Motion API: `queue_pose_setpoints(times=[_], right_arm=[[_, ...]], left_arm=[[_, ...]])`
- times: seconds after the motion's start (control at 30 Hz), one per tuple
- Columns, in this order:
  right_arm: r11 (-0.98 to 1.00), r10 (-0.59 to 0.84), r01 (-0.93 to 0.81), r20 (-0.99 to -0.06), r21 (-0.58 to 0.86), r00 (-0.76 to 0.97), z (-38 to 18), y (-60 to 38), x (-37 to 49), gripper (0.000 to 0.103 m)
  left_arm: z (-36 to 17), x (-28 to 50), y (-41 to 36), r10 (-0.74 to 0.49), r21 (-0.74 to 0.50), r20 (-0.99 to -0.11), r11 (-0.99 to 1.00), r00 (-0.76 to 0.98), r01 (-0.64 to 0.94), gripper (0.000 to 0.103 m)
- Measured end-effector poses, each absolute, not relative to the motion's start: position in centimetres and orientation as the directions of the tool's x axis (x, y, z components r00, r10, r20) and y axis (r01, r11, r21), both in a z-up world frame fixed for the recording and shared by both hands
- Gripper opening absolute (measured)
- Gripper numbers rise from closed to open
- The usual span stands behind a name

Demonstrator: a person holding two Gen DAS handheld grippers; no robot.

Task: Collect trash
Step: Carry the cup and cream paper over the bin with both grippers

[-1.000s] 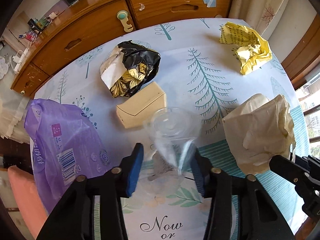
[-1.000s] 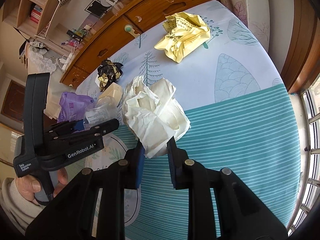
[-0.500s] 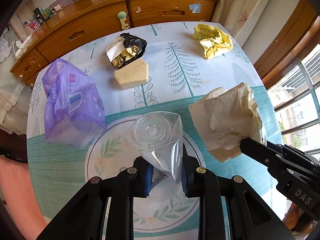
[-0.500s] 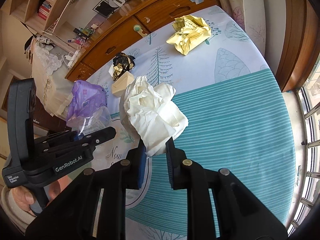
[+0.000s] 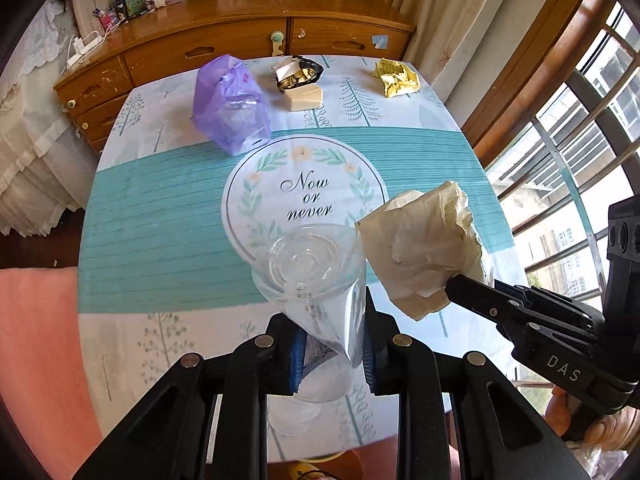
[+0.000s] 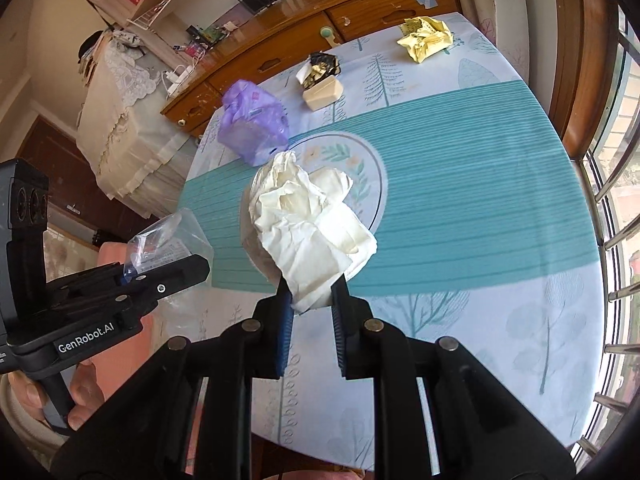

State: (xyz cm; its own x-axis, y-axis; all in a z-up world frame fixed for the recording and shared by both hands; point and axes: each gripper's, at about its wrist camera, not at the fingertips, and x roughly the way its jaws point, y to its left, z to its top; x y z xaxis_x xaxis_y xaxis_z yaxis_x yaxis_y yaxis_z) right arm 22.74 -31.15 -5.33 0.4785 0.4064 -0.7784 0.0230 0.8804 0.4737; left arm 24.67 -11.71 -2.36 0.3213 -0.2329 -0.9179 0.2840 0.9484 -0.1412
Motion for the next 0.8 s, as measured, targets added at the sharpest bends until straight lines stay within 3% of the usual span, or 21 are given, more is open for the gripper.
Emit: queue_pose_setpoints(times=[0.23, 0.5, 0.8], right_arm=[[0.897, 0.380, 0.001, -0.773, 0.442, 0.509, -3.3, -23.6, 10.7, 0.015], [0.914, 0.349, 0.014, -0.805, 0.405, 0.480, -4.8, -16.6, -2.7, 0.015], [0.940, 0.293, 0.066, -0.890, 0.335, 0.349, -7.7, -14.7, -11.1, 0.015]], left_arm=[[-1.9, 12.4, -3.3, -0.269, -0.171, -0.903, 0.941, 0.335, 0.293, 0.022], [-4.8, 0.1, 3.7, -0.292, -0.203, -0.911, 0.933, 0.292, 0.298, 0.022], [-9.5, -7.2, 4.2, -0.307, -0.250, -0.936, 0.924, 0.171, 0.290, 0.022]])
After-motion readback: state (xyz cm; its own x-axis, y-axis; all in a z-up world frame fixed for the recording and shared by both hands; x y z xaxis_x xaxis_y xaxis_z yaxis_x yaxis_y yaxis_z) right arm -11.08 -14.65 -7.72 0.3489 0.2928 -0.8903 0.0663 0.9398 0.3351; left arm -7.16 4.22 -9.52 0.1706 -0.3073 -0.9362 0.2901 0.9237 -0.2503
